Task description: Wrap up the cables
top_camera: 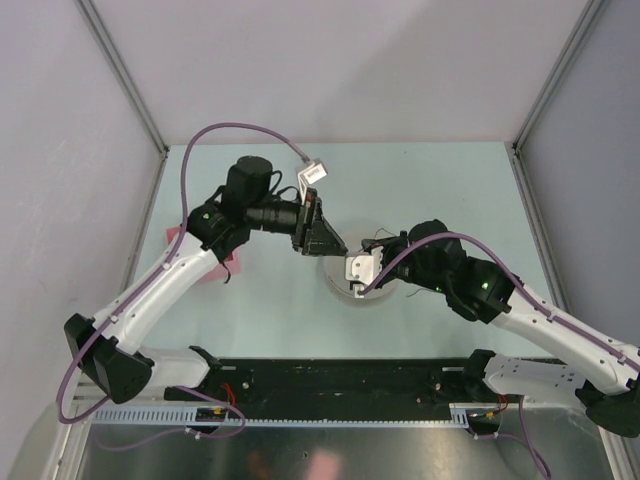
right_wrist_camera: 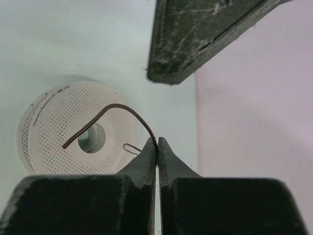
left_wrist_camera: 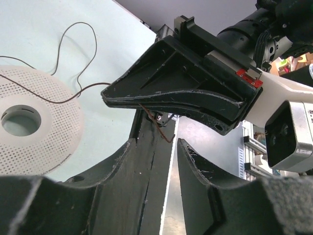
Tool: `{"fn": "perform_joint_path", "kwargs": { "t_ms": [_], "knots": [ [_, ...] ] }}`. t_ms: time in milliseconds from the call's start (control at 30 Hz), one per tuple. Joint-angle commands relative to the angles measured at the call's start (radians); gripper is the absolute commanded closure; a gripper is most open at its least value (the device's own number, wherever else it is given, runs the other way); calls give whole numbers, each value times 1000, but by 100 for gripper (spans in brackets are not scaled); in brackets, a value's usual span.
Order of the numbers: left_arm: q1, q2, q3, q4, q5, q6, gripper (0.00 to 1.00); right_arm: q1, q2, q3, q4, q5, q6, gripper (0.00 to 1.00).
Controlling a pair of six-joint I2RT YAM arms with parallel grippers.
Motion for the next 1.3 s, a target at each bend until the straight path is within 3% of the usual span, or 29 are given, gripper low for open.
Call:
{"fn": "perform_joint_path", "kwargs": {
  "t_ms": [0, 400, 600, 867, 1267],
  "knots": [
    [-48, 3, -8, 13, 5, -11, 55, 9, -3, 18, 26, 6, -11, 100],
    [-116, 47, -11, 13, -22, -9, 60, 25, 10, 17, 47, -3, -16, 100],
    [-115, 62, 7, 13, -34, -8, 68, 30, 6, 18, 35, -6, -14, 100],
    [-103, 52, 18, 11, -42, -1, 62, 31, -6, 18, 4, -20, -23, 100],
    [-93, 67, 27, 10, -26, -1, 66, 34, -8, 17, -3, -28, -30, 100]
  ]
}}
